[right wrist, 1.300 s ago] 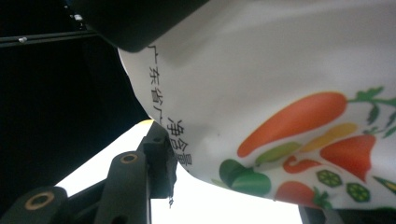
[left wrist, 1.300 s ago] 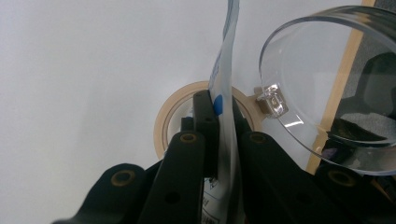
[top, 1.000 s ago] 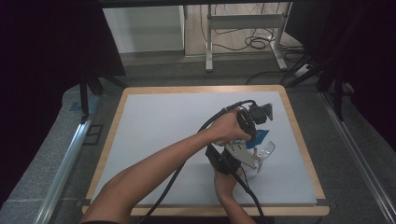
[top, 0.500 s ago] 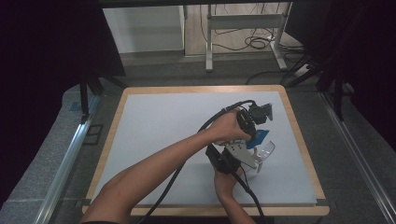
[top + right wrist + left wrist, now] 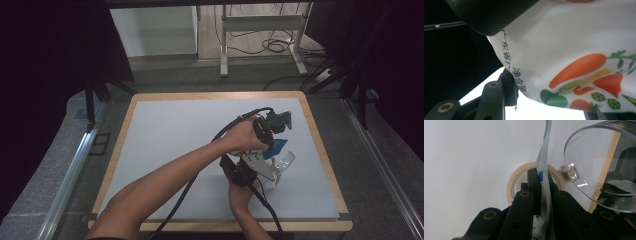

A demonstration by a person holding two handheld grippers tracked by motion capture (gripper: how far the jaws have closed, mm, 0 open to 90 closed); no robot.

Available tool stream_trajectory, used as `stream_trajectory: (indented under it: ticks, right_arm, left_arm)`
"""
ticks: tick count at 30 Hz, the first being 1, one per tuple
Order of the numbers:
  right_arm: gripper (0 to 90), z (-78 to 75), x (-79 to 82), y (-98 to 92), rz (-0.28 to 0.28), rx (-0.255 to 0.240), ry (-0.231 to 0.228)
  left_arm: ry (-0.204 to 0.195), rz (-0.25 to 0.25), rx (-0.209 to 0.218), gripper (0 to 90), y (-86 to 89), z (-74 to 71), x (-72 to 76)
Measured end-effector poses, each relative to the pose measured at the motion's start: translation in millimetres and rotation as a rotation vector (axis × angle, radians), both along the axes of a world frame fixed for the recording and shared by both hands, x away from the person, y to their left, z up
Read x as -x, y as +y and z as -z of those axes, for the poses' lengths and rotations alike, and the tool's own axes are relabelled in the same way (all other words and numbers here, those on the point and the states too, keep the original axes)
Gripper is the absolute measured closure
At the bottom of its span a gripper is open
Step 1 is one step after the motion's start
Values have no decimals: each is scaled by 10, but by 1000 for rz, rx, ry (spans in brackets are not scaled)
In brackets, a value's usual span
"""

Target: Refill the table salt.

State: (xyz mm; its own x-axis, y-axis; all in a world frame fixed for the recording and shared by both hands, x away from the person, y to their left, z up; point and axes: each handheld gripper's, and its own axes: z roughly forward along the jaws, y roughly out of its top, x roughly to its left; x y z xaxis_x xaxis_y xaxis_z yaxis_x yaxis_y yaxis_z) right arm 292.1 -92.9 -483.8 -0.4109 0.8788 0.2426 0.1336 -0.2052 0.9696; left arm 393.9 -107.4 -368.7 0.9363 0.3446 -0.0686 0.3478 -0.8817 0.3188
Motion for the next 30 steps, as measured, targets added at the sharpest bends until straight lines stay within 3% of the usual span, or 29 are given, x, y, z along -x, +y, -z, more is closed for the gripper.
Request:
stream_trajectory:
  ticks: [11,30]
  right_arm:
    - [536,-15,7,7,5,-17,-5]
    - [536,-14,-2,1,7,6,0]
  left_arm:
    - [-5,2,3,900,2,-24,10]
    - [3,2,14,900,8,-9,-5]
